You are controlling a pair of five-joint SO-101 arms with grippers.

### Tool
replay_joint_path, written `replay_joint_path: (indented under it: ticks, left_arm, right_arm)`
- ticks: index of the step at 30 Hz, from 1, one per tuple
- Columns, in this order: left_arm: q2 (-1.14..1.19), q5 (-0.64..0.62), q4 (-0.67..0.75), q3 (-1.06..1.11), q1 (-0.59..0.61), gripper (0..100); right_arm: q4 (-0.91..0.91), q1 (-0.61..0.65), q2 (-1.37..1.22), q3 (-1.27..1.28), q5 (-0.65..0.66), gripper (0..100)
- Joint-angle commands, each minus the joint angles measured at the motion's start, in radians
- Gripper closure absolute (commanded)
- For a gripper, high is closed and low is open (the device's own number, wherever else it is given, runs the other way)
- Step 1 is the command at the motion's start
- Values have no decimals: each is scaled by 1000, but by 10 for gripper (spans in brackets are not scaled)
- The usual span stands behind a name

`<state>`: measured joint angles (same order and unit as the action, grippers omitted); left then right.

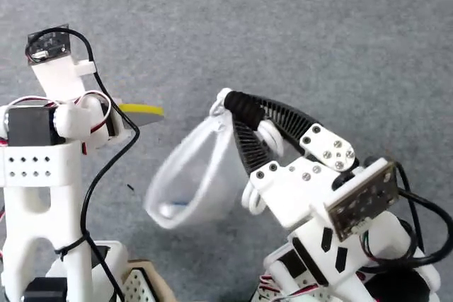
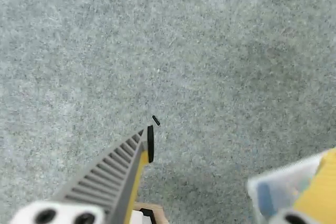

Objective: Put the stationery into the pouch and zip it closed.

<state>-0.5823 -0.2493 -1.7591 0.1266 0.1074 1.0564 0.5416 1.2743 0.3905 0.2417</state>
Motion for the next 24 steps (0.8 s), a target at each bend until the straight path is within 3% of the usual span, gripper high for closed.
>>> replay_joint_path:
  ticks: [1,11,15,21,24]
  left_arm:
    - [-14,11,2,-5,12,532]
    - [-14,11,2,-5,12,532]
    - [-11,20,0,-5,12,534]
    - [-11,196,2,8,12,535]
    - [-11,250,2,16,12,534]
  right_arm:
    - [-41,-18,7,-10,54,986]
    - [-127,-11,5,137,87,986]
    - [-164,48,2,179,87,986]
    - [-160,74,-2,183,74,986]
    - [-158,74,-4,183,-26,986]
